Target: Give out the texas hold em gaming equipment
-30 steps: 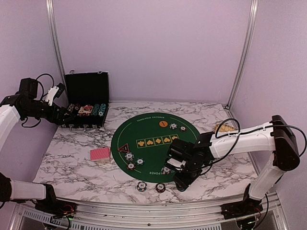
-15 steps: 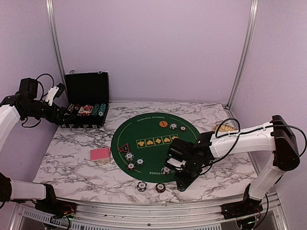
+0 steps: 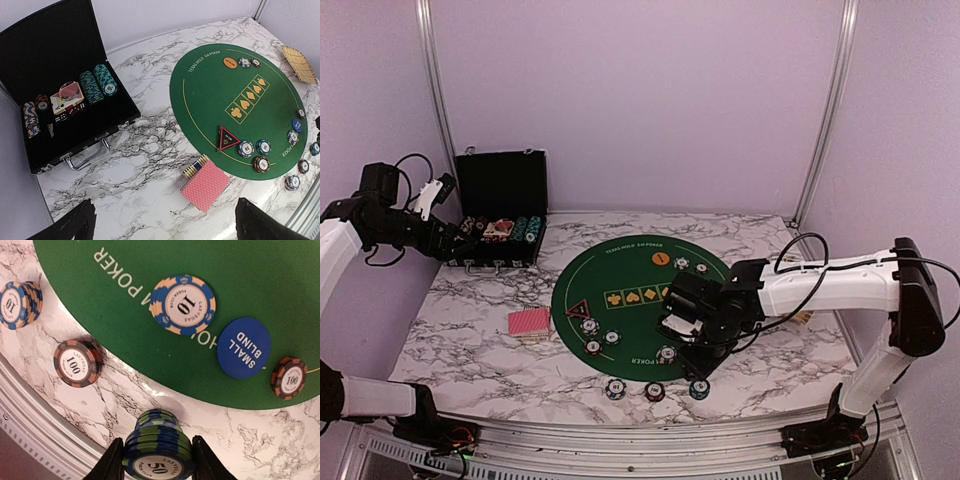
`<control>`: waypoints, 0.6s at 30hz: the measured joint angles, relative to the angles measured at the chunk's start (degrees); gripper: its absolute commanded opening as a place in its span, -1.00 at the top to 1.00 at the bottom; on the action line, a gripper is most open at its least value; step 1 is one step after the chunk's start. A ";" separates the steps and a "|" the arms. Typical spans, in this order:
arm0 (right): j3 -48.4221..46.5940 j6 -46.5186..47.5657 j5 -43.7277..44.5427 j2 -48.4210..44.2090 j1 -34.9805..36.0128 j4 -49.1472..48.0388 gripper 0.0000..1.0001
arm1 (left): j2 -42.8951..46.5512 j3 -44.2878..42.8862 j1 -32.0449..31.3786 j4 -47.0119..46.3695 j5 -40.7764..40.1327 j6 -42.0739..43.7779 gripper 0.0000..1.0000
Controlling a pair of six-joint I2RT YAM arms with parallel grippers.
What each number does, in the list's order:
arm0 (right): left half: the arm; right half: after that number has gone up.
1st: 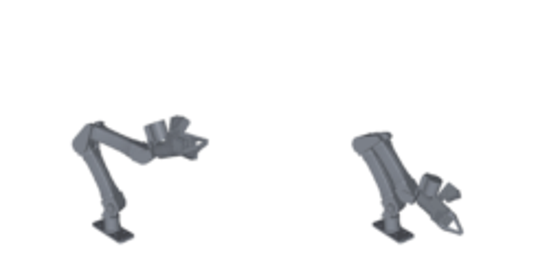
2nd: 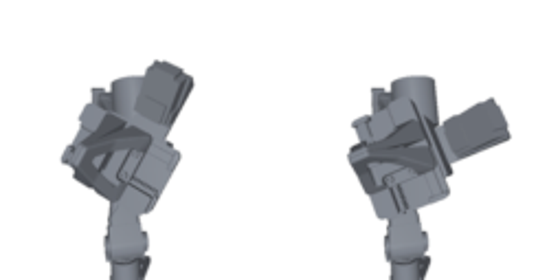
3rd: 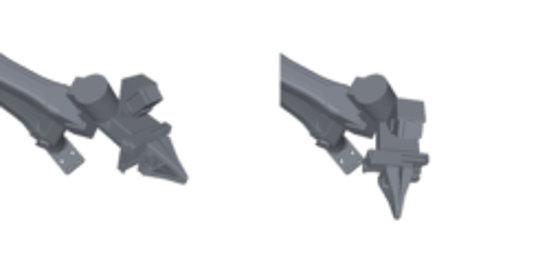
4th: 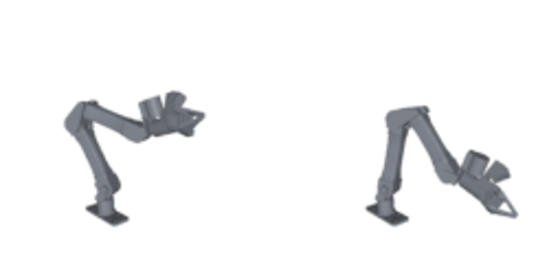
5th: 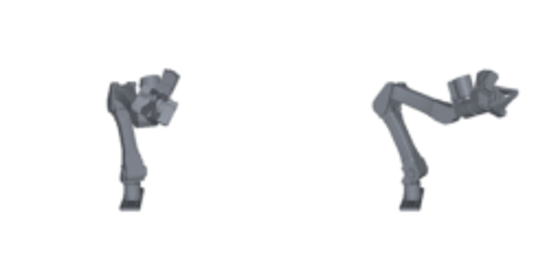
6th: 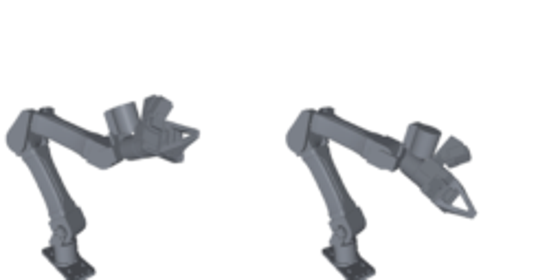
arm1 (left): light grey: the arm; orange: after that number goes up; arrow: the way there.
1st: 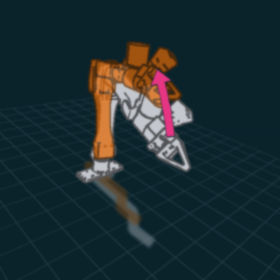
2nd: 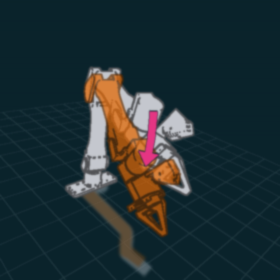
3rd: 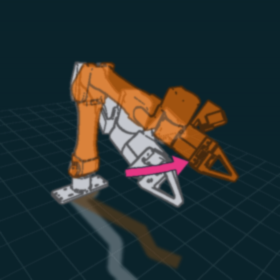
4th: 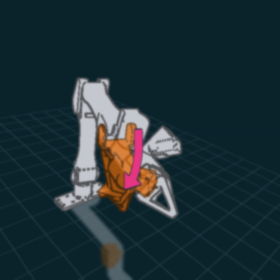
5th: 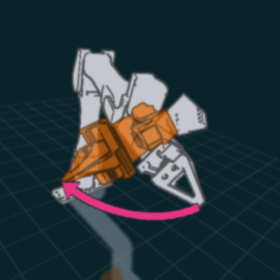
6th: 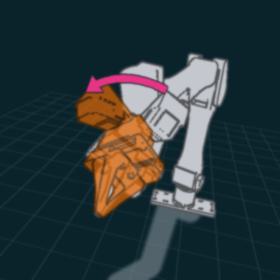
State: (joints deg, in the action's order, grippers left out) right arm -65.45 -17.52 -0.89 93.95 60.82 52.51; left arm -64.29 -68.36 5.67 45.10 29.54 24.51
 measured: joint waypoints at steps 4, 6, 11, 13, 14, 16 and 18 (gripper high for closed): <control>-3.67 1.05 0.96 0.00 -2.51 0.90 0.60 | 0.00 0.00 0.00 0.00 0.00 -0.02 -0.98; -6.58 1.77 1.97 0.22 -5.27 1.36 0.60 | 0.00 0.00 0.00 0.00 0.00 -0.02 -0.98; -16.79 3.91 5.46 5.18 -11.61 0.35 0.60 | 0.00 0.00 0.00 0.02 0.02 -0.02 -0.98; -20.33 4.81 6.36 8.52 -13.68 -0.85 0.61 | 0.00 0.00 0.00 0.00 0.04 -0.02 -0.98; -22.43 5.46 6.60 10.62 -14.84 -1.11 0.60 | 0.00 0.00 0.00 0.02 0.04 -0.02 -0.98; -27.04 6.60 7.34 15.28 -16.92 -1.70 0.61 | 0.00 0.00 0.00 0.02 0.07 -0.02 -0.98; -31.85 7.45 8.00 19.76 -18.49 -1.79 0.61 | 0.00 0.00 0.00 0.02 0.11 -0.02 -0.98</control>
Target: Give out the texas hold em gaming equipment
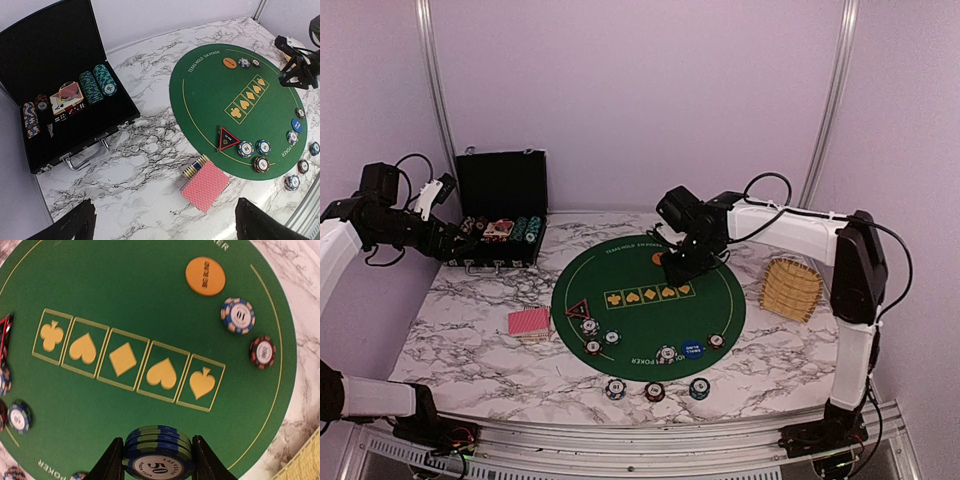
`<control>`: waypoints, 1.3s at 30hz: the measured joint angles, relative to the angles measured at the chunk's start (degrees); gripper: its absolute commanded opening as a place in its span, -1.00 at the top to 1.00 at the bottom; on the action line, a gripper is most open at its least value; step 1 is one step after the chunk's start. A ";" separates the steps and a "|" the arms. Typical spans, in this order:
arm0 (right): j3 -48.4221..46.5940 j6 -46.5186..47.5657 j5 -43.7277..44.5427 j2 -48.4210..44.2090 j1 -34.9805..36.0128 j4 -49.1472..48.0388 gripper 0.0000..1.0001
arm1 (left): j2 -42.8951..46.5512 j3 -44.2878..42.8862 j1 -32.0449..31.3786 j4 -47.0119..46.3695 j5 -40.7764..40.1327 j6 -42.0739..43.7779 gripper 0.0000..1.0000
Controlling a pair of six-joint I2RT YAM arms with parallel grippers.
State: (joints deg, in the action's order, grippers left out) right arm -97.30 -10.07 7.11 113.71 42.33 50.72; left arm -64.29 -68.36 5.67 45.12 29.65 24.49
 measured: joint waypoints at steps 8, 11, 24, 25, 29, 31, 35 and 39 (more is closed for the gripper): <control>-18.18 1.66 1.33 15.06 -4.11 -1.18 0.62 | -0.07 0.00 0.00 0.02 -0.07 0.04 -0.98; -21.40 1.66 1.11 18.60 -4.61 -1.49 0.63 | -0.07 0.00 0.00 0.04 -0.13 0.13 -0.98; -22.71 1.11 0.90 26.05 -5.22 -2.54 0.64 | -0.07 0.00 0.00 0.04 -0.15 0.22 -0.98; -22.71 1.09 0.92 26.05 -5.29 -2.69 0.64 | -0.07 0.00 0.00 0.04 -0.15 0.22 -0.98; -22.73 0.87 0.94 26.23 -5.95 -3.65 0.64 | -0.07 0.00 0.00 0.04 -0.17 0.24 -0.98; -22.80 0.79 0.98 26.34 -6.36 -3.96 0.64 | -0.07 0.00 0.00 0.04 -0.17 0.24 -0.98; -22.91 0.66 0.94 26.56 -7.04 -4.57 0.63 | -0.09 0.00 0.02 0.04 -0.17 0.26 -0.98; -23.02 0.63 0.94 26.67 -7.23 -4.79 0.32 | -0.13 0.00 0.00 0.07 -0.17 0.28 -0.98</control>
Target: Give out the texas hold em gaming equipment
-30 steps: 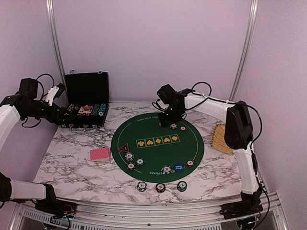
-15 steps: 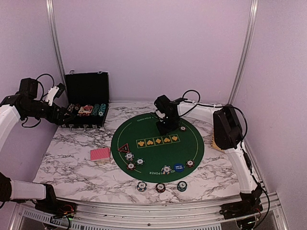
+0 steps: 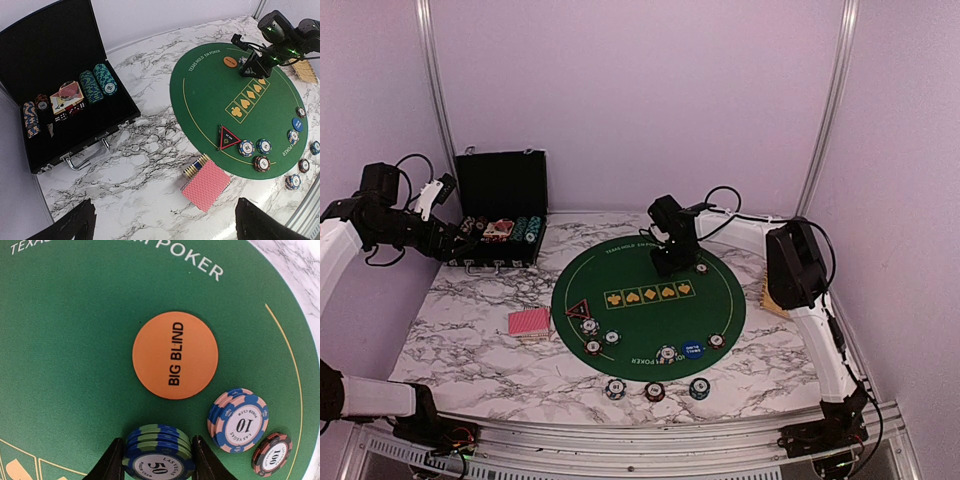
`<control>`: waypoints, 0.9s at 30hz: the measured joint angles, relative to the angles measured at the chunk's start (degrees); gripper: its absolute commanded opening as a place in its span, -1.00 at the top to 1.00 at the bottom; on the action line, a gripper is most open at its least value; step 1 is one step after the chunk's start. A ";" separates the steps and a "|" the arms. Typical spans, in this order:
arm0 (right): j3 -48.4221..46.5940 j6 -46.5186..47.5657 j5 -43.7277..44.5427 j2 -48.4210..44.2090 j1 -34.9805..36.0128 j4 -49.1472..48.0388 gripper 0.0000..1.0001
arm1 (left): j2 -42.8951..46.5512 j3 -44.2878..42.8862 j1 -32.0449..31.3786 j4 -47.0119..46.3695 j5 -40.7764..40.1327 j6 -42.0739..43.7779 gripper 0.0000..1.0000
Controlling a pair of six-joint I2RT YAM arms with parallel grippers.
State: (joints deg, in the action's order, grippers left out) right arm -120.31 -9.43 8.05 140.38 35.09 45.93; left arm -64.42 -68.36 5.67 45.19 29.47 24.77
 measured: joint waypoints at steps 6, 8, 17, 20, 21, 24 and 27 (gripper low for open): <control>-0.09 -0.24 0.02 0.04 0.00 -0.07 -0.03 | -0.04 0.00 0.00 0.00 -0.02 0.15 -0.98; -0.09 -0.39 0.04 0.04 -0.02 -0.07 -0.06 | -0.04 0.00 0.00 0.02 -0.02 0.15 -0.98; -0.07 -0.39 1.11 -0.90 0.26 -0.04 -0.07 | -0.04 0.00 0.00 0.02 0.00 0.13 -0.98; 0.90 -0.28 1.77 -3.08 0.76 -0.09 -0.07 | -0.04 0.00 0.00 0.04 0.00 0.13 -0.98; 1.95 -0.13 2.16 -4.72 1.05 -0.13 -0.07 | -0.04 0.00 0.00 0.04 0.00 0.13 -0.98; 6.34 0.11 2.91 -10.27 2.60 -0.46 -0.12 | -0.04 0.00 0.00 0.04 -0.02 0.13 -0.98; 14.91 0.24 3.08 -18.93 6.21 -1.49 -0.21 | -0.04 0.00 0.00 0.07 -0.02 0.13 -0.98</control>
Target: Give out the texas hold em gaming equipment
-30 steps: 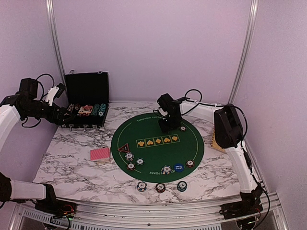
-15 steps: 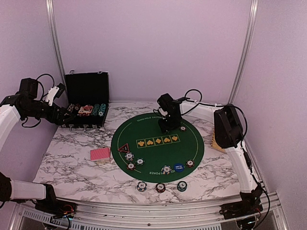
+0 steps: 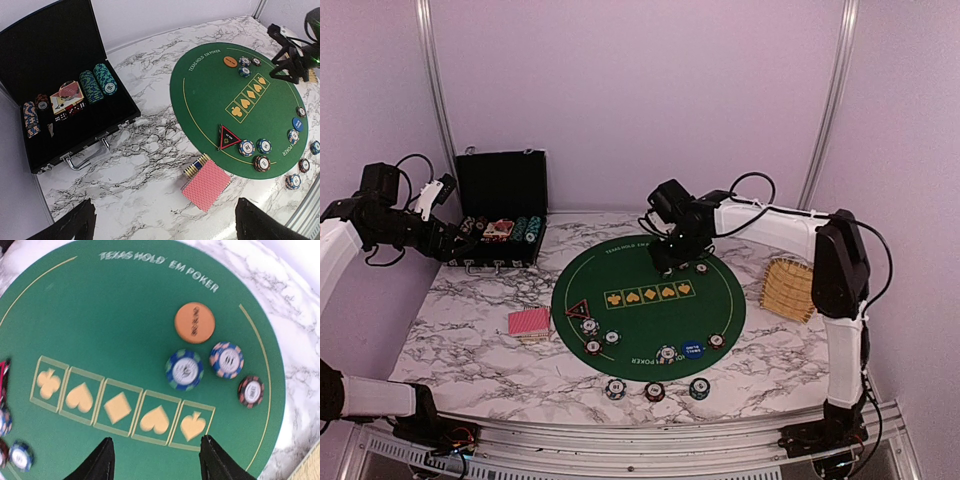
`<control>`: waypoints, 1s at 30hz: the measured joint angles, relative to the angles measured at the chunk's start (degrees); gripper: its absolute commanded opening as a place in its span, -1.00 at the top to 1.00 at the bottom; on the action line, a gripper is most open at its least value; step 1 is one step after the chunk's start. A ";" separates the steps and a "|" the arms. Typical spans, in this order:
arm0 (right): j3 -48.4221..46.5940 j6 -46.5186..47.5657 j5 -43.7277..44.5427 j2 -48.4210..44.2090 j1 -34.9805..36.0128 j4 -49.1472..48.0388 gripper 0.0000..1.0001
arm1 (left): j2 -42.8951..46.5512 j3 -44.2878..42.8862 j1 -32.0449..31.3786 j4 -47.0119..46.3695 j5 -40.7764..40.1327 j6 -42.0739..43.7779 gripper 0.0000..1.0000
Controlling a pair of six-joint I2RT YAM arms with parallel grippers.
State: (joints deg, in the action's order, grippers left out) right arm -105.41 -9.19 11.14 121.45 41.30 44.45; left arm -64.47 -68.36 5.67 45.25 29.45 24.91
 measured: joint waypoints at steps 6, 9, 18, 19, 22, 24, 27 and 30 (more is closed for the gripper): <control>21.18 -1.03 -1.49 -16.65 10.71 -1.88 -0.57 | 0.00 0.00 0.00 0.02 0.02 0.00 -0.98; 32.57 -2.78 -3.58 -23.61 15.91 -1.62 -0.70 | 0.00 0.00 0.00 0.02 0.02 0.00 -0.98; 49.37 -9.03 -11.15 -36.65 19.23 0.28 -0.84 | 0.00 0.00 0.00 0.04 0.04 -0.04 -0.98; 49.81 -9.29 -12.00 -36.85 19.26 0.24 -0.85 | 0.00 0.00 0.00 0.02 0.04 -0.04 -0.98; 50.77 -9.64 -13.99 -36.70 19.58 -0.33 -0.85 | 0.00 0.00 0.00 0.04 0.04 -0.04 -0.98; 51.01 -9.64 -14.82 -36.20 20.02 -0.57 -0.84 | 0.00 0.00 0.00 0.04 0.02 -0.04 -0.98; 51.01 -9.51 -15.58 -34.80 20.65 -1.22 -0.75 | 0.00 0.00 0.00 0.04 0.04 -0.04 -0.98; 51.01 -9.25 -15.80 -33.00 20.87 -1.68 -0.66 | 0.00 0.00 0.00 0.04 0.02 -0.04 -0.98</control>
State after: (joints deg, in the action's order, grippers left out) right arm -54.39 -18.44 -4.67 88.44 62.17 42.76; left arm -64.47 -68.36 5.67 45.30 29.47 24.86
